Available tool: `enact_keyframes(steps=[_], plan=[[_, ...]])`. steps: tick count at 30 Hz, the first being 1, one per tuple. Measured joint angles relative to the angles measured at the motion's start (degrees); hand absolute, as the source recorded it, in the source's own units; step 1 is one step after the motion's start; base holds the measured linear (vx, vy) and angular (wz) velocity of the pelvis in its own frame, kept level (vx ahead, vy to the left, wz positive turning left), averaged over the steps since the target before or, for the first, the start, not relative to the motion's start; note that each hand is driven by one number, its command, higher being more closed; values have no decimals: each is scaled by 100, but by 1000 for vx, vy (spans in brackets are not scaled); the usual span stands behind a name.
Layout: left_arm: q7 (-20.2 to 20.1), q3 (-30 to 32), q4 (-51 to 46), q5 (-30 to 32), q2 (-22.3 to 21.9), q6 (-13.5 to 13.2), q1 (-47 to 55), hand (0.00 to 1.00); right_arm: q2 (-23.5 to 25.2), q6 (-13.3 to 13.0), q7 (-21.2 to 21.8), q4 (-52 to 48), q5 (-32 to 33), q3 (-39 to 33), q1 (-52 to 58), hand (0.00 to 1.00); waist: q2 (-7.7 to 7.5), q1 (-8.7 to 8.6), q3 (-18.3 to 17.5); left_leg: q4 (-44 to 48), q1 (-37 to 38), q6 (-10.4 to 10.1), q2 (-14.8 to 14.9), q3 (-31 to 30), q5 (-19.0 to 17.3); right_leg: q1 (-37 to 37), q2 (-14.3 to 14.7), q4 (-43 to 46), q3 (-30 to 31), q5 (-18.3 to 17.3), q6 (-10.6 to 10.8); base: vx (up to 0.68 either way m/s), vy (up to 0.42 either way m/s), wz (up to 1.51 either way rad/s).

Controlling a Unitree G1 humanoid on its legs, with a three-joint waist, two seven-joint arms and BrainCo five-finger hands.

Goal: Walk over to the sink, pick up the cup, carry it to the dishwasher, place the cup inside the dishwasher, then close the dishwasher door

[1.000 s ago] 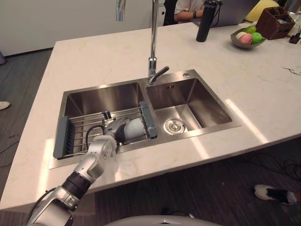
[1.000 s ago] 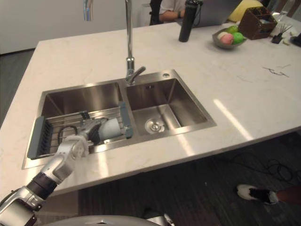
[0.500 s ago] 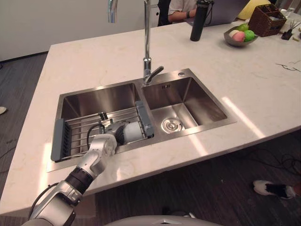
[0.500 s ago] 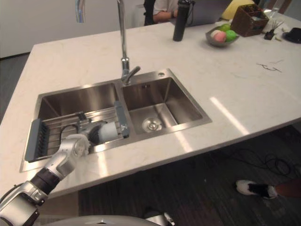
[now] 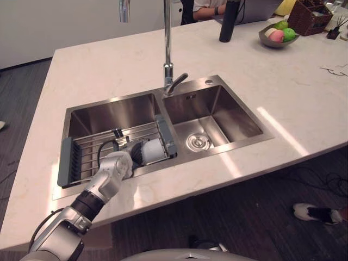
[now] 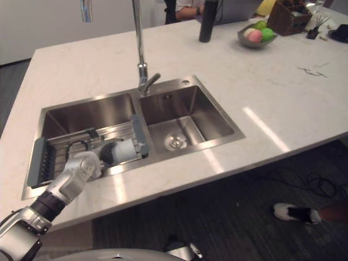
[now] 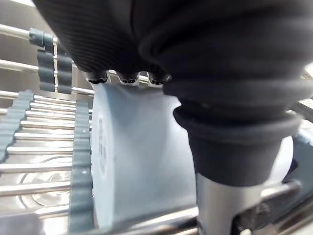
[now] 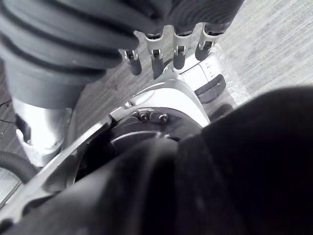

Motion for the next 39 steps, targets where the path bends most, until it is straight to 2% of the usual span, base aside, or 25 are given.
enact_keyframes(steps=[5, 11, 17, 27, 31, 39], plan=[[-88, 193, -510, -2, 184, -126, 0, 0, -10, 13, -1, -11, 0, 2, 32, 0, 0, 93, 0, 1, -40, 5, -2, -74, 9, 7, -3, 2, -89, -15, 19, 1, -10, 8], [-84, 360, -860, -114, 205, -252, 15, 0, -51, 11, -10, -10, 2, 50, 41, 0, 0, 174, -1, 1, -40, 18, -16, -114, 24, 14, -23, 27, -119, -21, 24, -11, -6, 1], [-8, 359, -934, -113, 203, -412, 98, 0, -47, -9, -20, -4, 2, 50, 43, 0, -4, 181, -2, 0, -52, 30, -22, -175, 43, 16, -34, 55, -183, -40, 28, -19, -14, 5], [515, 295, -934, -49, 47, -496, 375, 0, 8, -179, -156, 141, 2, 40, 41, 0, -60, 201, -11, 0, -52, 29, -19, -162, 44, 14, -29, 52, -167, -38, 28, 0, 0, 0], [752, 95, -934, 16, -34, -503, 413, 0, 11, -284, -167, 222, 1, 38, 29, 0, -74, 233, -17, 0, -51, 31, -18, -111, 41, -8, -27, 50, -113, -29, 25, -7, -8, -6], [1125, -88, -930, 239, -191, -437, 538, 0, 12, -360, -178, 231, 2, 31, 29, 0, -73, 225, -19, 0, -43, 33, -16, -60, 37, -14, -24, 37, -81, -14, 22, 0, 0, -2]])
